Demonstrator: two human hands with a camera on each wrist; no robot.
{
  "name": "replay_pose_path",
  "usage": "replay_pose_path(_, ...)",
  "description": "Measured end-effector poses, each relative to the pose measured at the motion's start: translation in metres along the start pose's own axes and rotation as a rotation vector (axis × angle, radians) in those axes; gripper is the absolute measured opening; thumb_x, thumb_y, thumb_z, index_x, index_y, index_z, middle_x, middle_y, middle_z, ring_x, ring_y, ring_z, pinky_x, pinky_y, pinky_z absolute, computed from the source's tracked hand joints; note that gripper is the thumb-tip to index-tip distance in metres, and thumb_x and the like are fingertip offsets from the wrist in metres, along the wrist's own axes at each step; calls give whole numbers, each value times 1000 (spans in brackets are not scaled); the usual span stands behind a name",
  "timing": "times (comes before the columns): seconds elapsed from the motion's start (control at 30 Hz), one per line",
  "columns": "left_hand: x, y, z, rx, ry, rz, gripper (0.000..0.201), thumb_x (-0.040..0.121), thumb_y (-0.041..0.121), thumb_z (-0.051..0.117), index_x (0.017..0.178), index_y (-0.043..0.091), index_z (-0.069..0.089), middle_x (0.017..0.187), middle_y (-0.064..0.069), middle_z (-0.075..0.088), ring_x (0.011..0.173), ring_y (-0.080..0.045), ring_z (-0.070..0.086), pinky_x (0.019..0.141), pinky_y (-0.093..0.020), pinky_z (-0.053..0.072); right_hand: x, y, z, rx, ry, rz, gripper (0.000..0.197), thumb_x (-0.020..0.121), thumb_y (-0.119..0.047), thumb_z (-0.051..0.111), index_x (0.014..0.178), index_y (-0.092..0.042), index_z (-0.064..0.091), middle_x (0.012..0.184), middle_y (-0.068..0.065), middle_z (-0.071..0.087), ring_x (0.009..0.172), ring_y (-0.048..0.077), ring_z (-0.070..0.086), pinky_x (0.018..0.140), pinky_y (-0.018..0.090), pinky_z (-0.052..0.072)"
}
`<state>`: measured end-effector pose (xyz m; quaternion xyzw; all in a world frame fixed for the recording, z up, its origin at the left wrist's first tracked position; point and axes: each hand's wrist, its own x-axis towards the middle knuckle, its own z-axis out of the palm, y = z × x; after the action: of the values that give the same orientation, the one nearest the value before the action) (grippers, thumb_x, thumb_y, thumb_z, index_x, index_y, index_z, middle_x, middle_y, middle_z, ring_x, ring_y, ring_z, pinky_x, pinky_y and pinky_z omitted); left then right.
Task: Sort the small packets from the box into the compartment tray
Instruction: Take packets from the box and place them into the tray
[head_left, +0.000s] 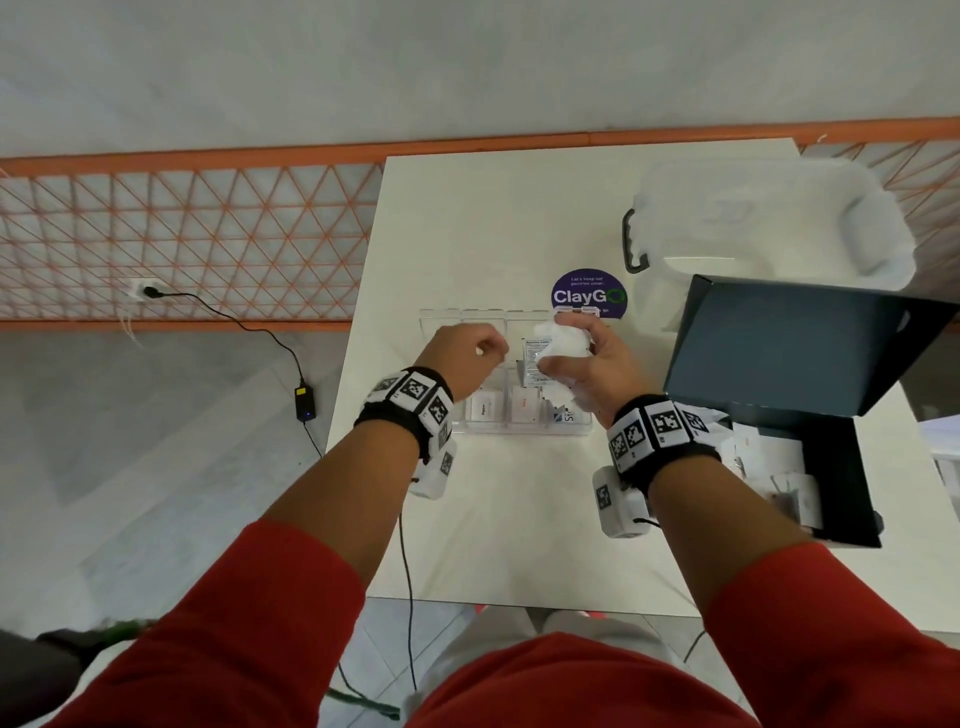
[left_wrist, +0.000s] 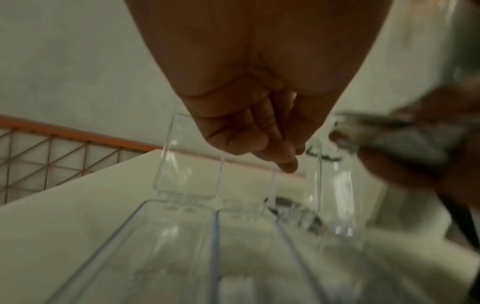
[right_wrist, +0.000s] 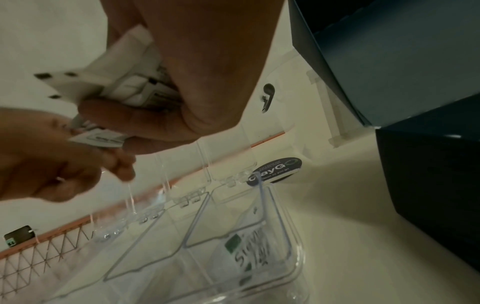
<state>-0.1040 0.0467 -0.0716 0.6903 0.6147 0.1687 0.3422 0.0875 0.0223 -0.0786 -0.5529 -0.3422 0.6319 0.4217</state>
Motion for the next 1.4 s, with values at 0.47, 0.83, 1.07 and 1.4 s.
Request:
replay_pose_path(0.47, -27, 11, -11, -462, -28, -99, 38, 80, 9, 74, 112, 20, 59, 80, 2, 63, 52, -8, 61, 55, -20, 52, -15, 6, 16, 2, -61, 2, 44, 80, 1, 74, 111, -28, 62, 81, 3, 59, 40, 7, 43, 35, 19, 31)
replay_pose_path(0.83, -25, 29, -12, -540, -27, -127, 6, 83, 8, 63, 84, 13, 67, 69, -3, 66, 63, -15, 65, 64, -28, 55, -26, 2, 15, -54, -44, -26, 45, 81, 9, 70, 109, -25, 60, 81, 5, 58, 44, 10, 51, 38, 19, 35)
replay_pose_path(1.07, -22, 41, 2, -280, -21, -21, 52, 76, 21, 77, 123, 28, 55, 93, 3, 61, 75, -15, 67, 70, -25, 51, -30, -6, 11, 43, -70, -52, 47, 82, 18, 65, 121, -7, 55, 75, 6, 59, 42, 3, 54, 36, 16, 39)
replay_pose_path(1.4, -7, 44, 18, -363, 115, -168, 39, 74, 14, 80, 106, 23, 61, 87, 0, 66, 71, -16, 68, 69, -32, 59, -24, -1, -26, -24, 72, -23, 45, 79, 4, 71, 106, -32, 64, 90, 1, 64, 51, 8, 58, 40, 21, 40)
